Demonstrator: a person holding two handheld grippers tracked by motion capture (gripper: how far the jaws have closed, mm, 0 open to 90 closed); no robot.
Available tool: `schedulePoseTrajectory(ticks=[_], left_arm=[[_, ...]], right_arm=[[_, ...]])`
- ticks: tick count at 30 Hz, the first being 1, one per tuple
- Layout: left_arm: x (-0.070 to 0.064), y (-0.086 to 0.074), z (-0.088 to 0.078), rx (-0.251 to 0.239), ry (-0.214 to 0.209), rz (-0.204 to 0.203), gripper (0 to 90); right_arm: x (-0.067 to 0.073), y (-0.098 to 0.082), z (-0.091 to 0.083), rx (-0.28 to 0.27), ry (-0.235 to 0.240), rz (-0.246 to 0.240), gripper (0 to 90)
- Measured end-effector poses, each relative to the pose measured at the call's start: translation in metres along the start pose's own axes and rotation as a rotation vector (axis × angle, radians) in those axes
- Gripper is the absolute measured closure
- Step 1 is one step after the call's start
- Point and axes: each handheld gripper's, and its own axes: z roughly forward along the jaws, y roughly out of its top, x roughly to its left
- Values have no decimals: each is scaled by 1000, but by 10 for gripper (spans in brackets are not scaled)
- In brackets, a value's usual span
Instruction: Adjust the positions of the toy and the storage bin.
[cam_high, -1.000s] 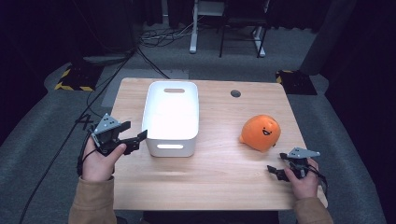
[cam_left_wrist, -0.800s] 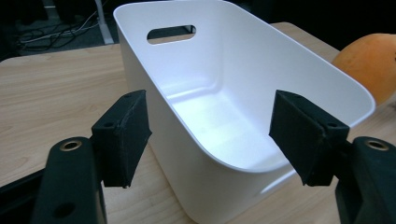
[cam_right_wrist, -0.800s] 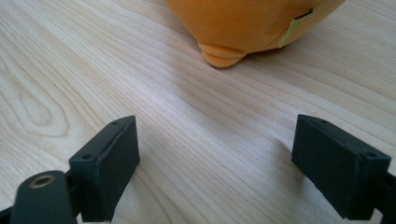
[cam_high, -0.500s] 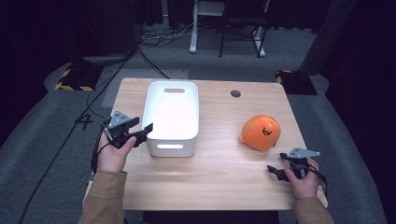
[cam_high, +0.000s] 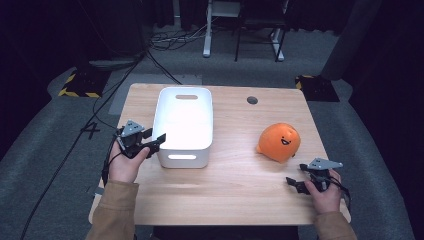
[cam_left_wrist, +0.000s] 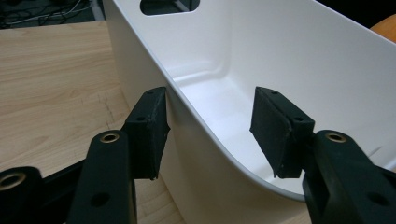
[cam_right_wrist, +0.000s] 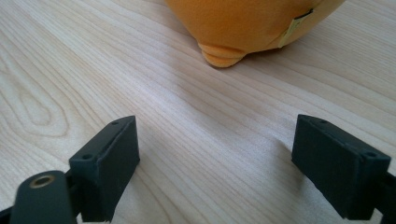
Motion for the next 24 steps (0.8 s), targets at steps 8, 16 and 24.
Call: schedulePoseTrajectory(ticks=[8, 16, 24], left_arm=[[-9, -2, -7, -3, -11, 39, 507], [-32, -10, -12, -3, -58, 81, 447], [-56, -18, -12, -23, -102, 105, 369]], right_arm=[[0, 0, 0, 0, 0, 0, 151], [-1, -1, -1, 3, 9, -12, 150], [-1, -2, -2, -1, 9, -7, 151]])
